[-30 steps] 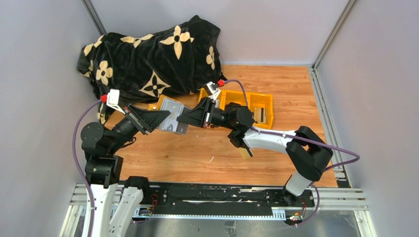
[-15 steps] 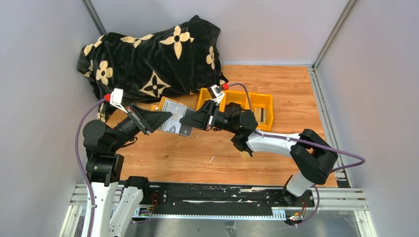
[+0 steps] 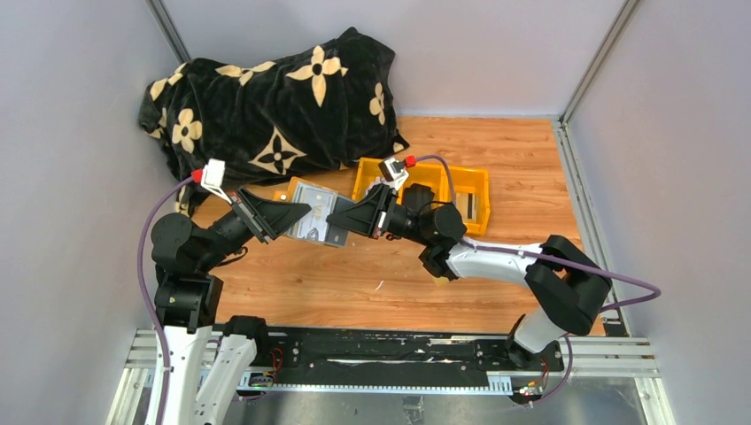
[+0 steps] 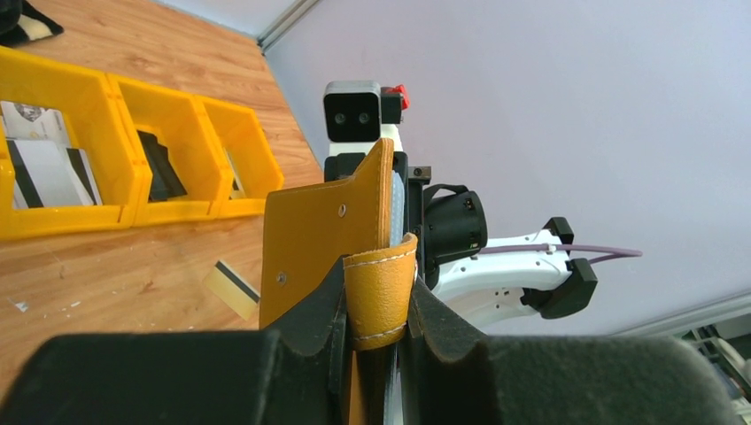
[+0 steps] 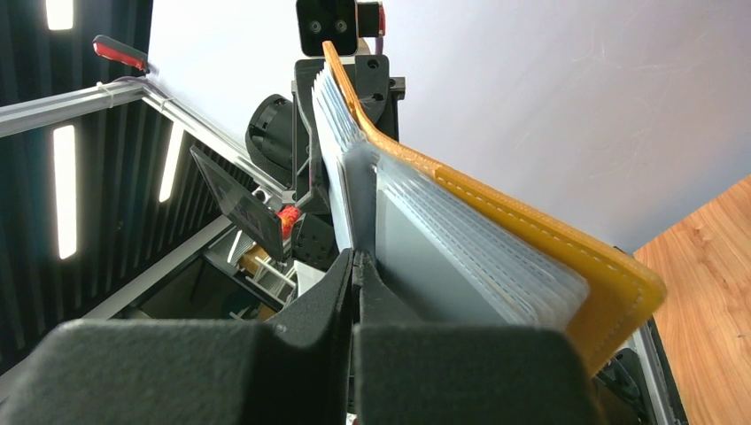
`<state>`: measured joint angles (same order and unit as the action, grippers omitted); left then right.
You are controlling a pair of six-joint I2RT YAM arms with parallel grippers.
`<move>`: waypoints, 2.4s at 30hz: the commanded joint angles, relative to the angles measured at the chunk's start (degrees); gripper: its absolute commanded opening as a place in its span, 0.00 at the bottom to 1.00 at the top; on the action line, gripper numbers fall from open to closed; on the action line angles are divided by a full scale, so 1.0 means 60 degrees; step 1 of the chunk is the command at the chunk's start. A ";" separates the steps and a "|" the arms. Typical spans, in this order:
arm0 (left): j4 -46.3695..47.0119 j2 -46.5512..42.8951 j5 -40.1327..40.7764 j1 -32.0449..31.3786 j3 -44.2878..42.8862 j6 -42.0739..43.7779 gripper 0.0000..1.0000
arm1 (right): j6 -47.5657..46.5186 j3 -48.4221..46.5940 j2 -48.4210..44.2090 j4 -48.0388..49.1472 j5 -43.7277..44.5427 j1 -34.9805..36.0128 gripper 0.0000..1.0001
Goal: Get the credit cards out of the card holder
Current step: Remove the credit card from the card holder.
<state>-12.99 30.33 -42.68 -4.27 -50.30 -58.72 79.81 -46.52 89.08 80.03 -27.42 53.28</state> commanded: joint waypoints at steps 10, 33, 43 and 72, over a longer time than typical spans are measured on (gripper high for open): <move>0.0618 -0.0174 -0.0110 -0.0034 -0.0445 -0.0104 0.00 | 0.0122 -0.0200 0.0042 0.1064 0.0279 0.0183 0.24; 0.0501 -0.0177 0.0063 -0.0035 -0.0433 0.0034 0.00 | 0.0730 -0.2217 0.1239 0.1904 -0.0443 0.0911 0.46; 0.0634 -0.0168 0.0174 -0.0021 -0.0380 -0.0145 0.00 | 0.0833 -0.3089 0.1418 0.1907 -0.0609 0.1264 0.45; 0.0193 -0.0346 0.0291 0.0123 0.0191 -0.0245 0.00 | -0.1187 -0.2656 0.0447 0.1902 0.2528 0.1579 0.24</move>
<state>-3.03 28.73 -33.87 -3.07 -52.47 -61.73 74.56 -60.25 93.91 81.78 -20.82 61.06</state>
